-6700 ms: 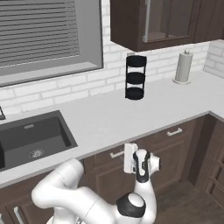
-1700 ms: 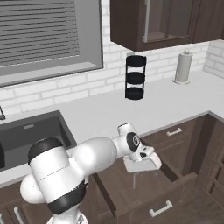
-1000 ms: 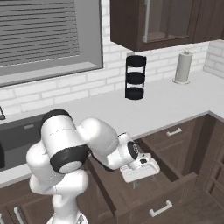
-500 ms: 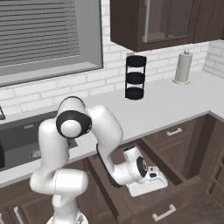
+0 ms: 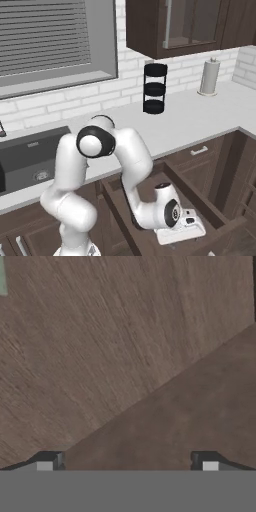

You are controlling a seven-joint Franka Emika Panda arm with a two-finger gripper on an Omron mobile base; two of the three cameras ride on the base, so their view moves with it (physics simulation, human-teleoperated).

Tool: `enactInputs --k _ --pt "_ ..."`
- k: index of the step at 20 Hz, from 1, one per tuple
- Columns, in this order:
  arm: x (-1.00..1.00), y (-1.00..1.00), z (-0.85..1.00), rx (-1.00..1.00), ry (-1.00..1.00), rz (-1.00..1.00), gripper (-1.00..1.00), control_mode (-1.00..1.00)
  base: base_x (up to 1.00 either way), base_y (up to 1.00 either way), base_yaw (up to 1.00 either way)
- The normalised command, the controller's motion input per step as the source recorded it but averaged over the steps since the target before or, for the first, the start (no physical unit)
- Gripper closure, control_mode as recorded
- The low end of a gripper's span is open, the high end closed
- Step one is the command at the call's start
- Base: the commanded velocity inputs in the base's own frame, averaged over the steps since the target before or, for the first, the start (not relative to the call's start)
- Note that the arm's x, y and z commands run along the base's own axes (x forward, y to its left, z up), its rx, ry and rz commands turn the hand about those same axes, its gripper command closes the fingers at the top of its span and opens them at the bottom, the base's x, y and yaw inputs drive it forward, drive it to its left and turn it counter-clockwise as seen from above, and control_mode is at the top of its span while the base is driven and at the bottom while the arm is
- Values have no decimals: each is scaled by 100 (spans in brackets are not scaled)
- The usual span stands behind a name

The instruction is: Take a straw from the drawer in front and place it inside the glass cup on the dining counter.

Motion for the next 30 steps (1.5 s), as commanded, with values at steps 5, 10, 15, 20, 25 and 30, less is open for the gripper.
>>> enactInputs --k 5,10,15,20,25,30 --pt "-43 -47 35 9 0 0 -100 -100 0 0 0" --pt "24 -10 74 2 0 0 -100 -100 0 0 0" --pt "92 38 75 4 0 -7 -100 -100 0 0 0" --pt "84 58 41 13 6 -10 -100 -100 0 0 0" --pt "40 26 -27 15 1 -1 -100 -100 0 0 0" --pt "24 8 -41 5 0 0 -100 -100 0 0 0"
